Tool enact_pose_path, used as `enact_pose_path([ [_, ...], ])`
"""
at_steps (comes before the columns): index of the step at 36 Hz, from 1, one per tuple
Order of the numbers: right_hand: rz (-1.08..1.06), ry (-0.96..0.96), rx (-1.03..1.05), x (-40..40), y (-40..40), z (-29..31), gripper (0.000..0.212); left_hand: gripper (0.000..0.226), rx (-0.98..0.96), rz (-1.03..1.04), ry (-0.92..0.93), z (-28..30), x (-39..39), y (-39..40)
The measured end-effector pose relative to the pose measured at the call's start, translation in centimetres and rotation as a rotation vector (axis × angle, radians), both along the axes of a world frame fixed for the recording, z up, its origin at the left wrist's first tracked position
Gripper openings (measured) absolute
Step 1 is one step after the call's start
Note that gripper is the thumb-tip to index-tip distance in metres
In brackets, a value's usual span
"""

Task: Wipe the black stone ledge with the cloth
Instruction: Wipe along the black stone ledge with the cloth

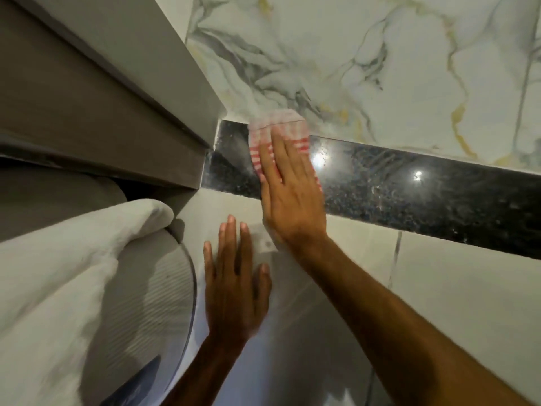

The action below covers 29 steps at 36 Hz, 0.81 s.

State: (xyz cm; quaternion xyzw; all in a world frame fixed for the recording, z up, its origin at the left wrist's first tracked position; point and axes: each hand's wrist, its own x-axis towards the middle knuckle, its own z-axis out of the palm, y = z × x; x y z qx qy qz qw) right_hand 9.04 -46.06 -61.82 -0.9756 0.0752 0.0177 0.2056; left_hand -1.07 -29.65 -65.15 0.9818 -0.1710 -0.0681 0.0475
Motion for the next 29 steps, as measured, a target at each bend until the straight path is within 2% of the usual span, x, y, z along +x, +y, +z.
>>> enact_pose_path([
  [3, 0.117, -0.071, -0.089, -4.0, -0.7, 0.3, 0.060, 0.068, 0.016, 0.031, 0.009, 0.0, 0.1, -0.2],
  [7, 0.015, -0.057, -0.191, -7.7, -3.7, 0.5, 0.060, 0.071, 0.016, 0.031, 0.015, 0.4, 0.6, -0.6],
  [10, -0.112, -0.043, -0.137, -6.0, -4.8, 0.4, 0.069, 0.071, 0.021, 0.037, 0.006, 0.7, 0.9, -0.9],
  [14, -0.226, -0.024, -0.090, 0.1, -2.8, -0.1, 0.074, 0.071, 0.002, 0.036, -0.003, 0.5, 0.6, -0.9],
  [16, -0.175, -0.027, -0.079, 2.5, -0.8, -0.5, 0.074, 0.069, -0.027, 0.038, -0.009, 0.2, 0.4, -0.9],
  [19, 0.034, -0.020, -0.058, 3.1, 2.1, -0.7, 0.074, 0.067, -0.033, 0.077, -0.032, 0.1, 0.4, -0.8],
  [24, 0.356, 0.003, -0.109, -3.6, 1.2, -0.3, 0.066, 0.062, -0.006, 0.120, -0.103, 0.4, 0.1, -0.4],
  [27, 0.386, -0.011, -0.148, -7.2, -1.7, -0.1, 0.065, 0.065, 0.000, 0.107, -0.102, 0.5, 0.2, -0.4],
  [29, 0.279, -0.024, -0.146, -6.6, -3.0, 0.0, 0.067, 0.067, 0.007, 0.118, -0.090, 0.6, 0.6, -0.6],
])
